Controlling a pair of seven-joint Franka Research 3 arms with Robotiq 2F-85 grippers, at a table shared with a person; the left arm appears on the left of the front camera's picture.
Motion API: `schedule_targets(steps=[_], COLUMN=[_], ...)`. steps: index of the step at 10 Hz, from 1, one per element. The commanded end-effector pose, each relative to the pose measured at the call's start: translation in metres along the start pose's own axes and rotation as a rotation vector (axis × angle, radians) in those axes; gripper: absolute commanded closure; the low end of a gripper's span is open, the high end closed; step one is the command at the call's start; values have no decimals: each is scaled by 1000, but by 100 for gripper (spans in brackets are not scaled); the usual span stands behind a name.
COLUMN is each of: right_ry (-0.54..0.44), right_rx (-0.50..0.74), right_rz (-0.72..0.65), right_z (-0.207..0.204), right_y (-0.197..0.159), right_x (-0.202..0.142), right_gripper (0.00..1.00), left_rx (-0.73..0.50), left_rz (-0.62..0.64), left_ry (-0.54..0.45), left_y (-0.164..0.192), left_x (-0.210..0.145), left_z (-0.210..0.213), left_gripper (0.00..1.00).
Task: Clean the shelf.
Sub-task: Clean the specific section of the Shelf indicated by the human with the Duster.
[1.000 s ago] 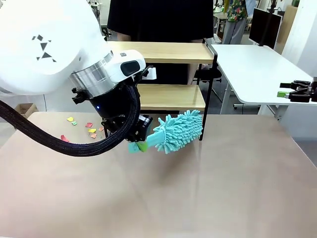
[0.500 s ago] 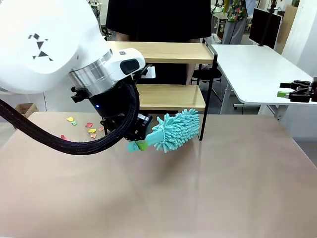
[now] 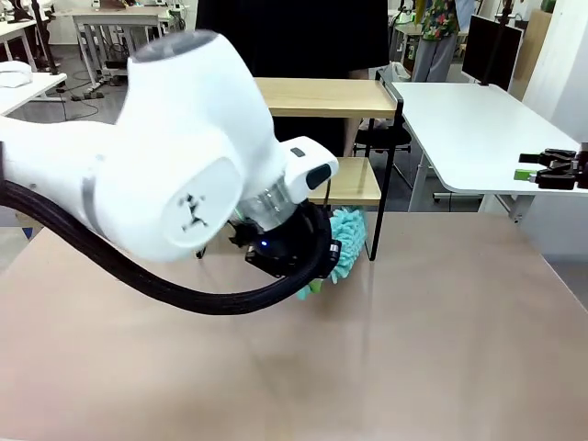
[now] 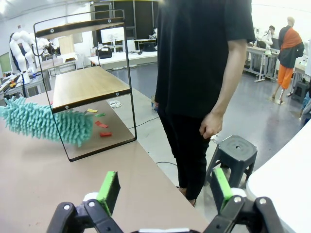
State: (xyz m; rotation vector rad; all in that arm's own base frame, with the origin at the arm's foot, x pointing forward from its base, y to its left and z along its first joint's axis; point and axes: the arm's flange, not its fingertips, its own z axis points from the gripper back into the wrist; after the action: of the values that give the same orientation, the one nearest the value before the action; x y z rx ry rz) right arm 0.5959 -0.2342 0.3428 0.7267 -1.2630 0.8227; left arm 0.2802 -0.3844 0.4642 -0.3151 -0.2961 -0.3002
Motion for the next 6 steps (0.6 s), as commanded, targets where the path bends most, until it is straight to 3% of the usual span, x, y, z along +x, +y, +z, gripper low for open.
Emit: schedule_targets(steps=[1, 6], right_ry=[-1, -1], right_rx=[3, 3], right_rz=[5, 5], right_z=[-1, -1], right_y=[1, 1], right_x=[3, 3], right_gripper=[0, 0], left_rx=[45, 78], left_rz=[59, 165], left_ry=[-100, -181], left_y=[-18, -47], left_x=[11, 36], left_z=[-22, -86], left_gripper=[86, 86])
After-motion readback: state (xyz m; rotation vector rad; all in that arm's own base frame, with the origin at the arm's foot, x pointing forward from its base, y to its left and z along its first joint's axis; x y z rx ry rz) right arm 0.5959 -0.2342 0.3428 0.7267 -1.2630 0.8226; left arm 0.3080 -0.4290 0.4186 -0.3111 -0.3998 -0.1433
